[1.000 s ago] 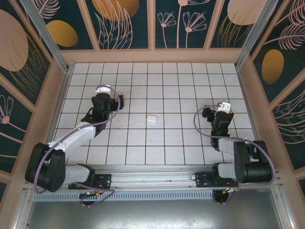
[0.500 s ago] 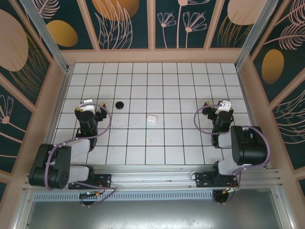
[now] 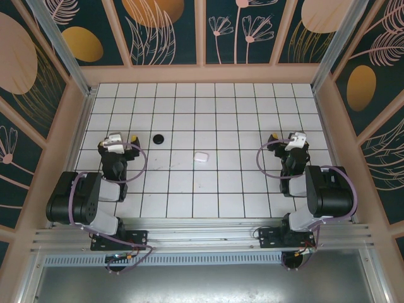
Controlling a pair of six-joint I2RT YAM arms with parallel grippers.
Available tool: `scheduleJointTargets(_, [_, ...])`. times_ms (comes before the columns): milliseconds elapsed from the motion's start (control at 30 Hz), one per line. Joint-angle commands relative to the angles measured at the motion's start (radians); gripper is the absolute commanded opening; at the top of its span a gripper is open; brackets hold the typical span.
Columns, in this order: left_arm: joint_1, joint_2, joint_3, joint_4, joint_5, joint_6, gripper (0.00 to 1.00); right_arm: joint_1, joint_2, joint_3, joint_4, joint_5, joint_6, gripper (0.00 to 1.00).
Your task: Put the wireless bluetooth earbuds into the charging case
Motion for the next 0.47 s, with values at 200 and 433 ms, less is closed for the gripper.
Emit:
scheduleJointTargets(200, [0.008,0.000,0.012,0.016,0.020,-0.018,0.99,0.005,0.010,-0.007,0.047,-0.012,0.000,0.99])
scheduleJointTargets(433, [0.008,0.001,0.013,0.013,0.020,-0.018,0.98,0.007,0.011,-0.001,0.036,-0.028,-0.007,0.99])
